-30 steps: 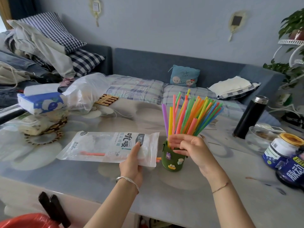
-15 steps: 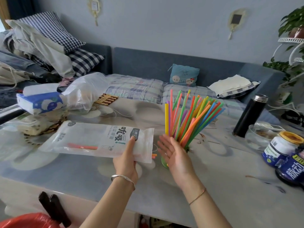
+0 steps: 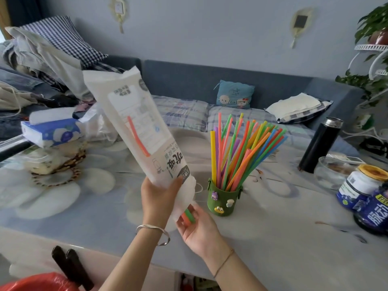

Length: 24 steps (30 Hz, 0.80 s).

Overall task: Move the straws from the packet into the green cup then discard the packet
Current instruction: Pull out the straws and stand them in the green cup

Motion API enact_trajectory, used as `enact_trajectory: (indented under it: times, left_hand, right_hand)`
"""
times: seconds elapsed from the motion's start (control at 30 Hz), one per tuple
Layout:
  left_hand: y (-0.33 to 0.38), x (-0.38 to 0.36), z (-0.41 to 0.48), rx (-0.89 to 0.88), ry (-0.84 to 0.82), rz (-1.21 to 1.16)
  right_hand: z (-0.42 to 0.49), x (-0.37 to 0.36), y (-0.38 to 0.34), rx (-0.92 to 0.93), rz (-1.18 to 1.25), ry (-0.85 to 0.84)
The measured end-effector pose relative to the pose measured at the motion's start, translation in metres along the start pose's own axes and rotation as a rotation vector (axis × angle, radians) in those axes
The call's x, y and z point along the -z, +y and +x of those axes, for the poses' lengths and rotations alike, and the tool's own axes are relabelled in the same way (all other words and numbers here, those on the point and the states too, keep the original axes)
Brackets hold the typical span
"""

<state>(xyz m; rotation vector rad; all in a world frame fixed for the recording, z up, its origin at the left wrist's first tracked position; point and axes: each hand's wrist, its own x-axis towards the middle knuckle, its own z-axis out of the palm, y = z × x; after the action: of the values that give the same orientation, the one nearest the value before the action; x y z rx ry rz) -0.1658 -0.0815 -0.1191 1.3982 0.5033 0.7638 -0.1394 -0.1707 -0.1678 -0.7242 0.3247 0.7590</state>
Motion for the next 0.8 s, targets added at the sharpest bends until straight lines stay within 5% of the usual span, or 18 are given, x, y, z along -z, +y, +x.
enact_trajectory:
  times: [0.3, 0.53, 0.8]
  left_hand:
    - [0.002, 0.010, 0.011, 0.047, 0.150, -0.165]
    - [0.004, 0.016, 0.018, 0.173, 0.318, -0.481]
    - [-0.007, 0.017, 0.018, 0.429, 0.323, -0.623]
  right_hand:
    - [-0.009, -0.006, -0.004, 0.081, -0.500, -0.050]
    - [-0.021, -0.004, -0.035, 0.464, -0.410, -0.030]
    - [-0.032, 0.000, -0.063, 0.847, -0.399, 0.083]
